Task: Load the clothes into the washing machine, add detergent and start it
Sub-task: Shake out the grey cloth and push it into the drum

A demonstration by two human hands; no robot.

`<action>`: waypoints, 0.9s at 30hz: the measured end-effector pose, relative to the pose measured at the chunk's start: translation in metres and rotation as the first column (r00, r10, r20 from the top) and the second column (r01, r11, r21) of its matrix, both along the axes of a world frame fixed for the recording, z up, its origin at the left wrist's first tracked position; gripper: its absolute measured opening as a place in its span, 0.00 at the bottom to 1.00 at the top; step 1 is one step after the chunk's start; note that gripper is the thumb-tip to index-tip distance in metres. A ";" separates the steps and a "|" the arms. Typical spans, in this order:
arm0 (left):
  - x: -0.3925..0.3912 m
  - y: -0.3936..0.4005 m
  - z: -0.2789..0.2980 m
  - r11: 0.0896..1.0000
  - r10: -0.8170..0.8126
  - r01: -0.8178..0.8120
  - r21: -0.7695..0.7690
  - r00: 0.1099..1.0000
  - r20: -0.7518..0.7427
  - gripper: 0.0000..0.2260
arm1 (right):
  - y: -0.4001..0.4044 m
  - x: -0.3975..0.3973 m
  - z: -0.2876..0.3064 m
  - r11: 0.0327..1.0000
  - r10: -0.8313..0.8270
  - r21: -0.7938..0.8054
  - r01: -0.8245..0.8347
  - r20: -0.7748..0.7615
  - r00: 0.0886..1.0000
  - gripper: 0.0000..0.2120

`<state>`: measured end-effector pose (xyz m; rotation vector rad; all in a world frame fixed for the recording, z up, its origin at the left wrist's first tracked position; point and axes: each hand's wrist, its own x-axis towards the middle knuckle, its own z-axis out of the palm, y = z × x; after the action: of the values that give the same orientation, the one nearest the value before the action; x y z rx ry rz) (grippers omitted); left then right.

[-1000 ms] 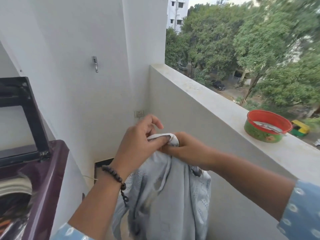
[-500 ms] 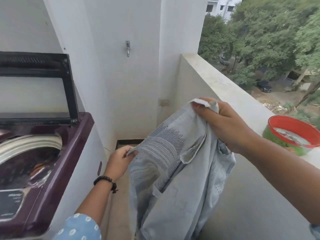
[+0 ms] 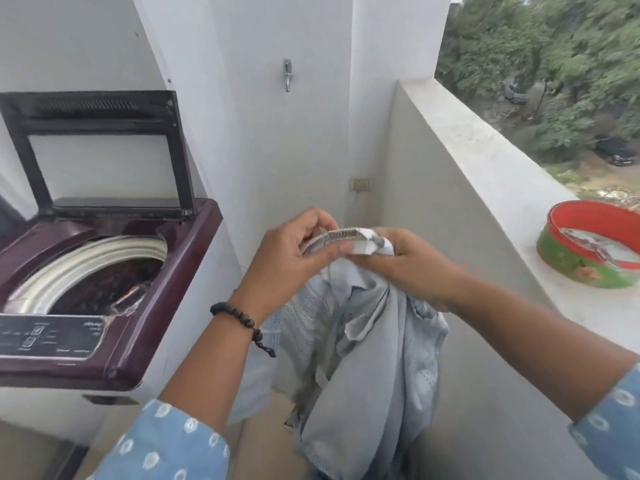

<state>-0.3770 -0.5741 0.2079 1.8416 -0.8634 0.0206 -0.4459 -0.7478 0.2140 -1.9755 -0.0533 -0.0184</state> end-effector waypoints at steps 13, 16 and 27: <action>0.032 0.101 -0.101 0.810 0.544 -0.498 0.310 0.835 -0.082 0.13 | -0.016 -0.009 0.035 0.912 -0.132 0.407 0.056 0.161 0.978 0.02; 0.035 0.118 -0.094 0.825 0.521 -0.564 -0.019 0.775 -0.357 0.08 | -0.020 -0.010 0.035 0.896 -0.098 0.440 0.051 0.086 0.991 0.05; 0.050 0.092 -0.036 0.684 0.128 -0.616 -0.390 0.628 -0.767 0.12 | -0.029 0.011 -0.022 0.614 -0.010 -0.771 -0.167 -0.219 0.976 0.11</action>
<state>-0.3265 -0.4820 0.1716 1.1816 0.1374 -0.0888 -0.4348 -0.7768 0.1916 -2.8648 -0.0138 0.3239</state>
